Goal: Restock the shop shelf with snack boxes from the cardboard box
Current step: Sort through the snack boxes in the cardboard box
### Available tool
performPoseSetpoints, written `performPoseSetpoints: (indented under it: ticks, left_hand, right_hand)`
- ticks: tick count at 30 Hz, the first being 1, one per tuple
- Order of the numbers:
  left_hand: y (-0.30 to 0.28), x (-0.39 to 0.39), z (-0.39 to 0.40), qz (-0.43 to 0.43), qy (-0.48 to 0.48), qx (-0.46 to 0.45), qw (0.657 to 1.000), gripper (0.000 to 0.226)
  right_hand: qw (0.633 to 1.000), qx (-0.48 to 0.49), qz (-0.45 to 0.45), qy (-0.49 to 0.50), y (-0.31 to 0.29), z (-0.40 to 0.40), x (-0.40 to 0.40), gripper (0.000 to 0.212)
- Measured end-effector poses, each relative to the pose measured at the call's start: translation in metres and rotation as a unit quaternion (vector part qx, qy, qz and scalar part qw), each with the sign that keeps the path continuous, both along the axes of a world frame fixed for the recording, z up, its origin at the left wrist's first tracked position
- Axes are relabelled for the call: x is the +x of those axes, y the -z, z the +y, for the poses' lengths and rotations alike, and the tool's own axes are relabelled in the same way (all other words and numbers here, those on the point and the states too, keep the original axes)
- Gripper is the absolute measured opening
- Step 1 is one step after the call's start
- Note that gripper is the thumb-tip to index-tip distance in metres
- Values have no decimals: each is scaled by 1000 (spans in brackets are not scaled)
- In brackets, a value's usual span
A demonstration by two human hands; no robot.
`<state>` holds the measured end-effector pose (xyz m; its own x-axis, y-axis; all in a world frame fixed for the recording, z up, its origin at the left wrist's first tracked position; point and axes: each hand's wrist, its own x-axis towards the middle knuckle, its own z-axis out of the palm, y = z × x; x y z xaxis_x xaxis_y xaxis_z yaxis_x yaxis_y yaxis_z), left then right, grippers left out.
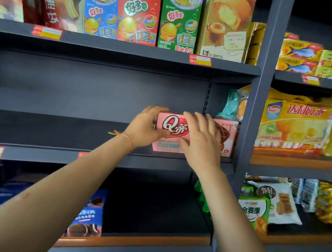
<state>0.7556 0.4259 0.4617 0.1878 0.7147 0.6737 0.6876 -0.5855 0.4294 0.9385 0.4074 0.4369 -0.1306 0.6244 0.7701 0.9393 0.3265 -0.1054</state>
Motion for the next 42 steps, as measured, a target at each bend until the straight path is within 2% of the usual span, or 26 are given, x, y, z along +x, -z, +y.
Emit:
performPoseSetpoints:
  ticks: [11,14,16,18,21,22,24,27,31,34,38,42]
  left_hand:
    - [-3,-5,-7,-9,-16,-27,999,65]
    - [-4,-10,-14,-14,-32,-48,998,77]
    - [-2,-15,-24,-27,-43,-43,998,83]
    - [5,-25,-41,-67,-46,9,997,70]
    - [28,-62,-82,-173,-76,59,980,19]
    - [42,-80,-98,-214,-83,34,973,15]
    - [77,-119,-130,-255,-85,-53,962,29]
    - [145,-193,-167,-237,-132,-158,950,30]
    - [233,-317,-214,-272,-220,-234,907,27]
    - [296,-419,-261,-305,-299,-277,861,30]
    - [374,-547,-335,-396,-377,-316,775,34]
    - [456,-657,-392,-449,-460,-348,682,34]
  right_hand:
    - [999,-22,9,-22,1,4,-8,70]
    - [999,-18,11,-37,2,4,-12,73]
    - [998,20,28,-44,6,1,-18,74]
    - [992,79,60,-74,13,-8,-33,67]
    - [959,131,143,-207,30,-32,-80,30]
    - [945,120,175,-248,39,-44,-100,18]
    - [926,51,215,-307,58,-66,-144,4]
    - [895,-87,195,-391,103,-92,-221,5]
    - [845,-254,162,-441,178,-116,-345,6]
    - [791,-377,131,-464,238,-141,-457,7]
    - [744,-480,77,-457,321,-188,-612,15]
    - [716,-557,8,-420,415,-228,-739,7]
